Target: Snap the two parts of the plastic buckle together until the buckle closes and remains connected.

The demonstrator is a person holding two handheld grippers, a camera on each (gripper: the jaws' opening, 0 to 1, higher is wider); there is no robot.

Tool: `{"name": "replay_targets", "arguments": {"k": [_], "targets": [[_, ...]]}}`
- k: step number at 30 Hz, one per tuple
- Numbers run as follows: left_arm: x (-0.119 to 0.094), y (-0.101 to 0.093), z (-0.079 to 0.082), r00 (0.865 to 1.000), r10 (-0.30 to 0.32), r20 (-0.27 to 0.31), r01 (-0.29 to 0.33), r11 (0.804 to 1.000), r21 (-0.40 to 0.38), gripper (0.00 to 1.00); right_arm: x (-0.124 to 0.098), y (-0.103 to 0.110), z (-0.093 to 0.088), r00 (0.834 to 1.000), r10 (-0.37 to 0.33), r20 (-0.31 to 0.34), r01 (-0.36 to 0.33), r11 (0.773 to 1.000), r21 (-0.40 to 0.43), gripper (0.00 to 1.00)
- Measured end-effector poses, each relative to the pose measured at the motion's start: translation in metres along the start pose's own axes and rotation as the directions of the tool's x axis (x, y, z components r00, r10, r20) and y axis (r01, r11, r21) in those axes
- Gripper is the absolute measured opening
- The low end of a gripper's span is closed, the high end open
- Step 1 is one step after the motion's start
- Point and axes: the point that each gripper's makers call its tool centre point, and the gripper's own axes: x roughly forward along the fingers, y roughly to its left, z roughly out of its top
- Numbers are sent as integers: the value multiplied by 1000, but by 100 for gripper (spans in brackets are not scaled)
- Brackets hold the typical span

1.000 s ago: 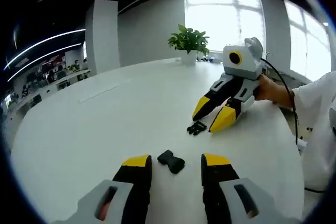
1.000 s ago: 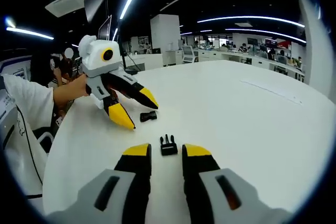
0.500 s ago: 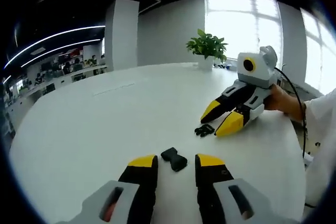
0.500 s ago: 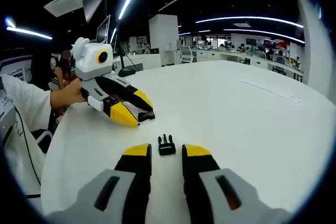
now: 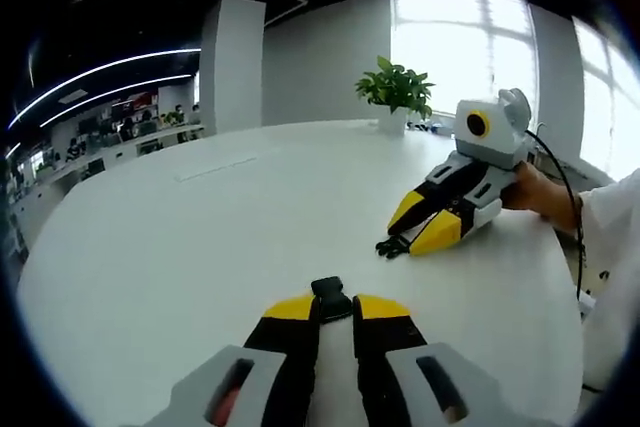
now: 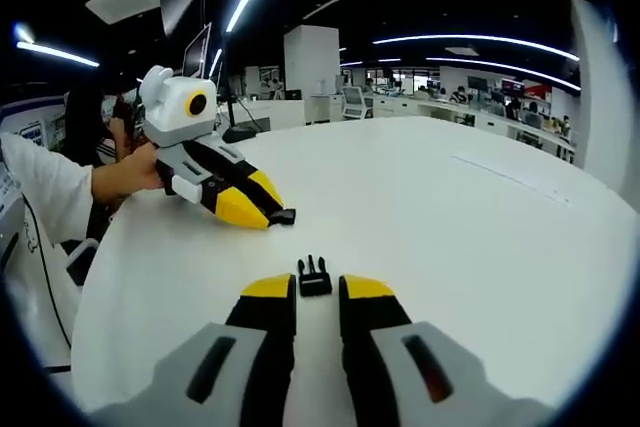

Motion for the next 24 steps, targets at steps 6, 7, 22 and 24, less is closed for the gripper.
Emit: {"name": "replay_targets", "arguments": {"k": [6,7,22,24], "targets": [[1,0,0,1000,-9,-6,9,1000,4,12,0,-1,-1,1000,-2,-2,2,1000,-7,12],[1,-1,0,1000,-13,-6,13,1000,6,12,0,-1,-1,1000,-1,-4,1,1000,-10,12],[3,-14,4,990,-140,-33,142,987,73,12,-4,-1,3,999,42,-6,-42,998,-45,12],[3,-15,4,986,-164,-35,166,983,81,12,-5,-1,4,998,60,-6,-60,997,-48,12]]}}
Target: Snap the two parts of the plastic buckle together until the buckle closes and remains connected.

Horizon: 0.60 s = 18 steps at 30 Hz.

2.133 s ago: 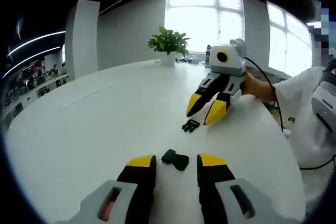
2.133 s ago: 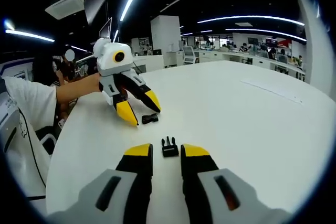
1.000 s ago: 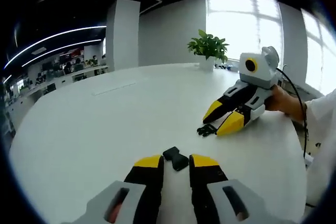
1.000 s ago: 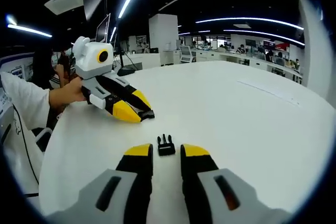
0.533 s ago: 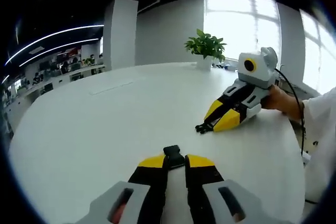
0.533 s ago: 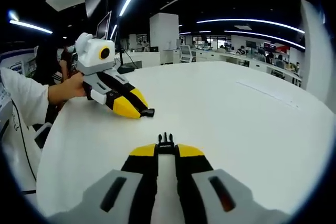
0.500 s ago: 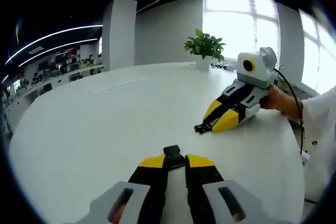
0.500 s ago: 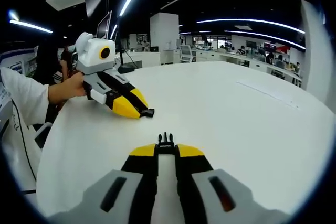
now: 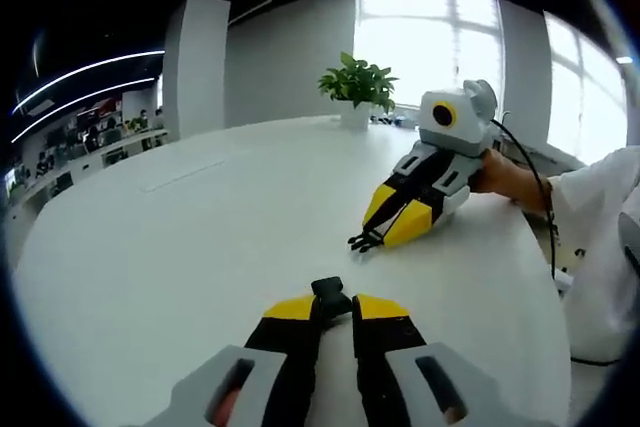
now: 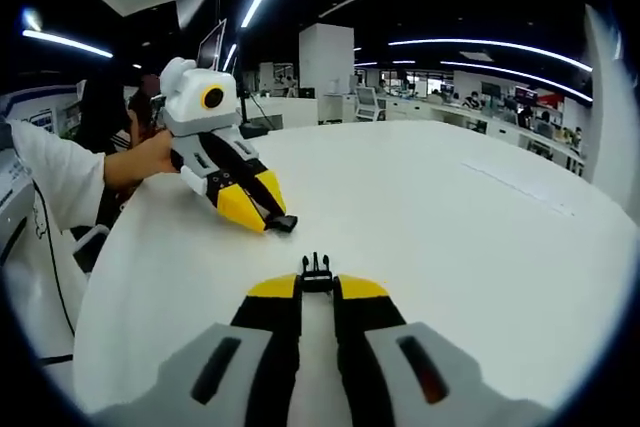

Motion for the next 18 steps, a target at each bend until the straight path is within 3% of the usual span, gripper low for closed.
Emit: {"name": "replay_targets", "arguments": {"k": [8,11,18], "targets": [[-2,-5,2,998,-60,-15,61,996,66,12,0,4,-7,998,64,-26,-65,998,-19,12],[-4,-9,-2,993,-109,-50,115,984,138,12,-1,7,-7,996,82,-30,-83,996,-29,12],[-7,-13,-7,983,-159,-94,172,972,160,12,-3,13,-6,992,121,-32,-123,991,-57,12]]}}
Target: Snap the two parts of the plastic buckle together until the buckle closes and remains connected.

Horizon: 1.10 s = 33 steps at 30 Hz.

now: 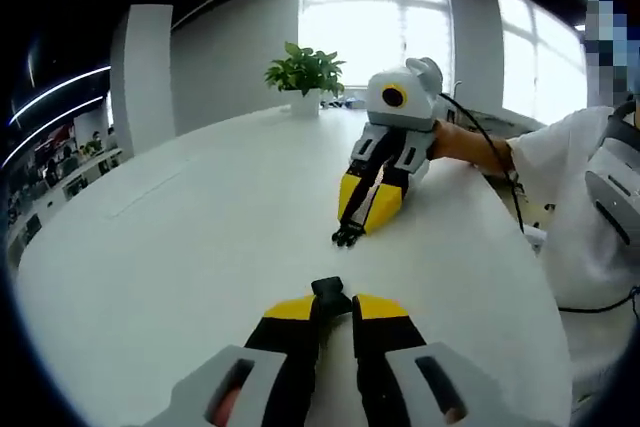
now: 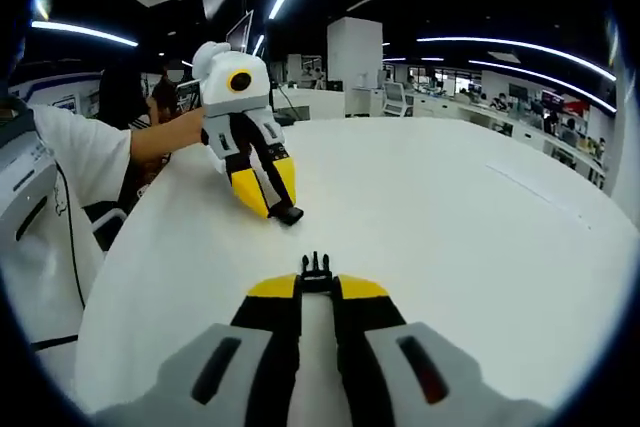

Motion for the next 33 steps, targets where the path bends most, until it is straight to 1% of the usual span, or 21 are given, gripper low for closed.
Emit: {"name": "replay_targets", "arguments": {"k": [3,4,6,8,12,13,15,18,22,27,30,33], "targets": [[0,-2,-1,1000,-29,-1,29,1000,0,12,0,5,2,1000,30,7,-30,1000,2,12],[0,-5,-1,999,-50,0,50,999,9,12,-1,8,3,999,40,10,-40,999,1,12],[0,-10,0,996,-93,7,93,996,-1,12,-1,11,3,999,52,10,-52,999,-1,12],[0,-12,1,994,-108,8,108,994,1,12,-1,13,4,998,61,9,-61,998,-1,12],[0,-14,-2,992,-127,-9,127,991,32,12,-1,16,4,997,82,9,-82,997,5,12],[0,-17,-2,990,-141,-10,141,989,35,12,-1,17,3,996,86,9,-86,996,5,12],[1,-18,-2,989,-148,-19,149,988,38,12,-1,17,2,996,88,4,-88,996,2,12],[1,-18,-3,989,-145,-30,146,988,50,12,-1,19,2,996,95,4,-95,996,0,12],[2,-15,-3,990,-142,-28,143,989,49,12,-1,20,4,995,95,11,-95,995,-4,13],[2,-12,0,994,-110,-20,111,993,28,19,-2,19,5,996,85,22,-85,996,-8,16],[0,-10,2,997,-77,-7,77,997,21,21,-3,18,5,997,79,27,-78,997,-9,18],[-1,-8,2,1000,-6,2,6,1000,14,22,-4,19,5,997,64,36,-64,998,-11,19]]}}
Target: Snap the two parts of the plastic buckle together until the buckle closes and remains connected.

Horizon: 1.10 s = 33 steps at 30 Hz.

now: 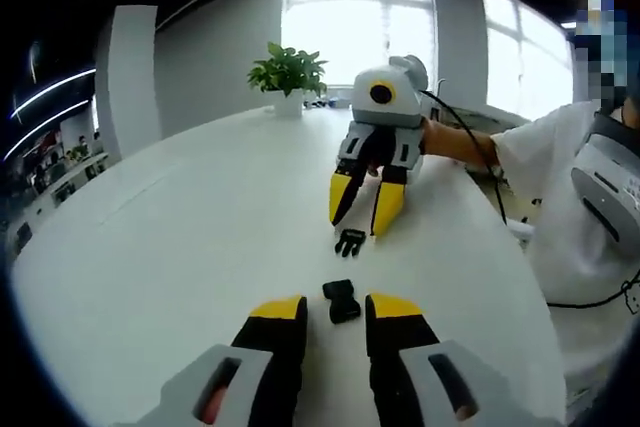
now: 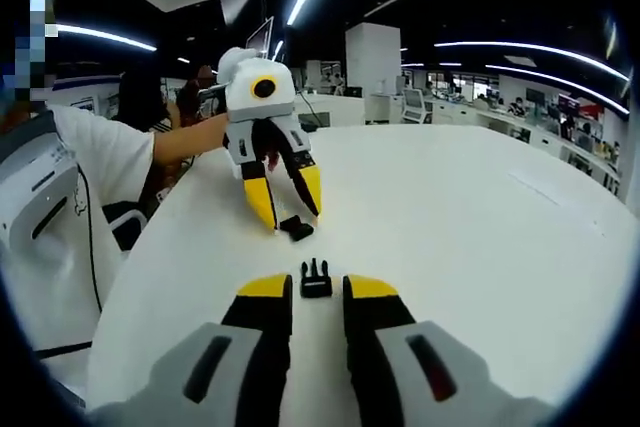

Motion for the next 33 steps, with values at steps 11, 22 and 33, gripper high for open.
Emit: {"name": "replay_targets", "arguments": {"k": [11,22,33], "targets": [[-4,-6,-1,991,131,39,-129,989,-67,23,1,2,3,999,-28,28,28,1000,14,20],[0,-5,-6,992,119,34,-115,989,-88,18,5,1,-2,999,-37,12,36,999,6,17],[1,-3,-5,994,98,39,-94,992,-89,12,5,-1,-3,999,-32,2,32,999,-6,12]]}}
